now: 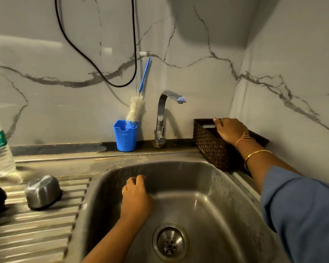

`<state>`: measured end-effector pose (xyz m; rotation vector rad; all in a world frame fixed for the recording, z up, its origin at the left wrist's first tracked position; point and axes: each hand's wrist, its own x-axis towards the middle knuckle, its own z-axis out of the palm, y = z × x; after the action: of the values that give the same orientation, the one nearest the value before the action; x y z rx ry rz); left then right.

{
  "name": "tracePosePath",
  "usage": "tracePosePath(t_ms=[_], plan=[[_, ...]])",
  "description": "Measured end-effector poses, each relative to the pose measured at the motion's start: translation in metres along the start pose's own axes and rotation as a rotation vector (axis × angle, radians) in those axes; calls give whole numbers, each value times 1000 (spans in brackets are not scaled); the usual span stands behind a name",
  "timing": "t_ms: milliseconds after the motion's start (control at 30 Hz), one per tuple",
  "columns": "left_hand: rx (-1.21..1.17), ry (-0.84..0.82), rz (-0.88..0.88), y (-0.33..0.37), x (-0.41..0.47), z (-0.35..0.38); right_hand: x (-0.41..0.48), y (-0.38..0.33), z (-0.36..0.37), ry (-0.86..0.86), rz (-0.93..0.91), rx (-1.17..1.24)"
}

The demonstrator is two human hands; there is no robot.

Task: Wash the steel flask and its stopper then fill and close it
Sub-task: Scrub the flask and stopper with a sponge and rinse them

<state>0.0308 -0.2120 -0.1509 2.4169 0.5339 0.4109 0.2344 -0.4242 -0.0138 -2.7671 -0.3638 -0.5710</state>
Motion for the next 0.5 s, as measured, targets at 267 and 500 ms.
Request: tracePosePath(t_ms=[267,500], plan=[[-57,-41,162,-2,-1,-21,-61,-61,-9,56,-233,127],[-133,364,491,10,-23,-60,-132,-130,-5,131,-431,409]])
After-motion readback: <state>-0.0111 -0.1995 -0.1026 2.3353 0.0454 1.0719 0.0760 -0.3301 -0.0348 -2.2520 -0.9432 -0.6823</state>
